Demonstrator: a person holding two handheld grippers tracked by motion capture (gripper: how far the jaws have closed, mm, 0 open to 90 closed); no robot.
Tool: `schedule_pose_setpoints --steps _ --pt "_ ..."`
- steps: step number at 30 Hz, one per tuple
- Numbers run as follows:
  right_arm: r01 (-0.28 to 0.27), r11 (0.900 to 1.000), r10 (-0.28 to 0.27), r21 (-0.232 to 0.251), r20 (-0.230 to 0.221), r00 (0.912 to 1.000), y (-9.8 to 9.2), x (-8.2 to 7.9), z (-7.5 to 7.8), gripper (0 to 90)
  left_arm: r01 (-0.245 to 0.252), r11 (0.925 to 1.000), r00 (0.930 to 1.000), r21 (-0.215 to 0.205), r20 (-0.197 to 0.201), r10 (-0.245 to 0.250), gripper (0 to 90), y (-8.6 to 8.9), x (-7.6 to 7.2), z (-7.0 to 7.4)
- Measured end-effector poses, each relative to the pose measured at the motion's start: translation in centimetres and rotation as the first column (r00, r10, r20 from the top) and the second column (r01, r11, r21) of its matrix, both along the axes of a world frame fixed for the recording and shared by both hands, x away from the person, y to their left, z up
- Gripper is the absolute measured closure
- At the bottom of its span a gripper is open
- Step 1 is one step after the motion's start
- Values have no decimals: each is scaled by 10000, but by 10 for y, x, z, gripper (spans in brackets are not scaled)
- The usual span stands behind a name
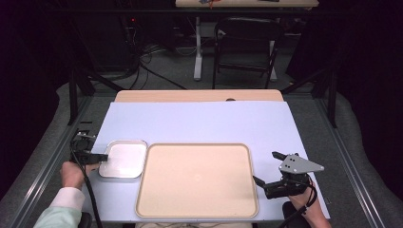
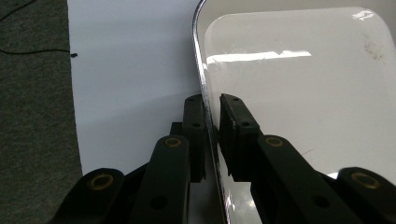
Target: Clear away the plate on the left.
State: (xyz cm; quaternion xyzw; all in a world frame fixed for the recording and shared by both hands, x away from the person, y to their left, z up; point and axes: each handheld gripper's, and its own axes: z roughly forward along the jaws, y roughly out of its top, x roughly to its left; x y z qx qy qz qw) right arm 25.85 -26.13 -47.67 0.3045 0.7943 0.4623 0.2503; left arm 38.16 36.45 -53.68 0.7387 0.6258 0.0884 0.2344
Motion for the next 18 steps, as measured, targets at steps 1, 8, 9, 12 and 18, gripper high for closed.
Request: schedule_pose_setpoints --steps 1,8,9,12,18 --pt "0 10000 0 0 0 10000 0 0 0 0 0 10000 10000 0 0 0 807 0 0 0" --pt "-18 10000 18 -38 -71 10000 0 0 0 0 -105 9994 9999 -329 -40 104 818 3 0 -1" --pt "-18 10000 18 -38 -71 10000 0 0 0 0 -105 9994 9999 -329 -40 104 818 3 0 -1" --pt "-25 10000 24 -70 -105 9999 1 1 -1 0 -101 9995 9999 -298 -29 100 818 2 0 -1" --pt "-39 10000 37 -85 -144 9999 1 1 -1 0 -15 9999 10000 -159 -81 14 811 2 1 0"
